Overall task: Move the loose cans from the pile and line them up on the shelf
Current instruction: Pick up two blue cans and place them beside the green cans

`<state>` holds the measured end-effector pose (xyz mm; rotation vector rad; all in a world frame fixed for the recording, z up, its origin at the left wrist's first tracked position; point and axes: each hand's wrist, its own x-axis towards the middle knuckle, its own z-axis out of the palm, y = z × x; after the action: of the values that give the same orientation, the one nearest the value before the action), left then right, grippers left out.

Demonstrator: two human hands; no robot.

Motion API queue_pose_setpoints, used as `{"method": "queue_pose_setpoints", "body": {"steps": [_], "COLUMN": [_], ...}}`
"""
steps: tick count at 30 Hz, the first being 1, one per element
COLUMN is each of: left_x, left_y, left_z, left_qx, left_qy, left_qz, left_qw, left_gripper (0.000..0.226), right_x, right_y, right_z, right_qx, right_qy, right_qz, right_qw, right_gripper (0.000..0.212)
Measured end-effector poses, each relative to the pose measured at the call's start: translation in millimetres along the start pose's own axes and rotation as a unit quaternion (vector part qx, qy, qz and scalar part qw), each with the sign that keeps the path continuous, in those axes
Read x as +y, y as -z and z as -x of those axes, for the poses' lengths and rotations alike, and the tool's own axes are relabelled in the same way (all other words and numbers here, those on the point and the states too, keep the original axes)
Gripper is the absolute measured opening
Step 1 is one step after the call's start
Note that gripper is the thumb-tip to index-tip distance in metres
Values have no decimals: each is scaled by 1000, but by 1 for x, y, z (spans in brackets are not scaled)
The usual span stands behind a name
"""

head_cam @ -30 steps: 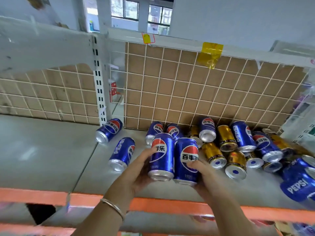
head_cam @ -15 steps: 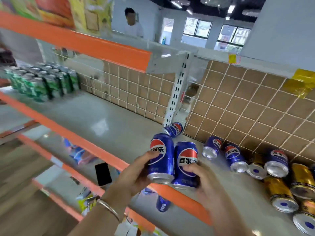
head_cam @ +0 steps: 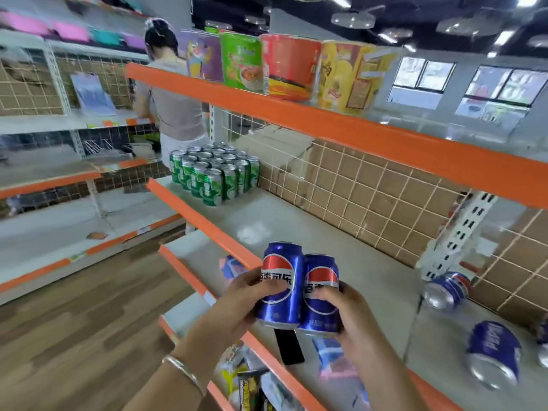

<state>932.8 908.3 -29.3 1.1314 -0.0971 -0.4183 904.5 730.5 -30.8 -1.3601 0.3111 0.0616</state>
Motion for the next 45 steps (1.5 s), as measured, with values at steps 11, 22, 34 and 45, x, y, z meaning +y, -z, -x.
{"method": "queue_pose_setpoints", "body": {"steps": [11, 22, 34, 45], "left_x": [25, 46, 54, 57], "left_y": [97, 155, 201, 238], "left_z": [-52, -189, -288, -307], "left_qx": [64, 93, 101, 71], "left_qy": [-113, -114, -119, -110], "left_qz": [-167, -161, -159, -216], "left_qw": [977, 976, 975, 968], "left_gripper": [66, 62, 60, 61], "right_x": [11, -4, 7, 17], "right_y": [-85, -122, -148, -152], "right_z": [-86, -229, -353, -381], "right_qx": [24, 4, 88, 93], "right_qy": [61, 128, 135, 195], "right_qz": [13, 6, 47, 260], "right_qw": [998, 992, 986, 941], "right_gripper": [59, 71, 65, 68]}}
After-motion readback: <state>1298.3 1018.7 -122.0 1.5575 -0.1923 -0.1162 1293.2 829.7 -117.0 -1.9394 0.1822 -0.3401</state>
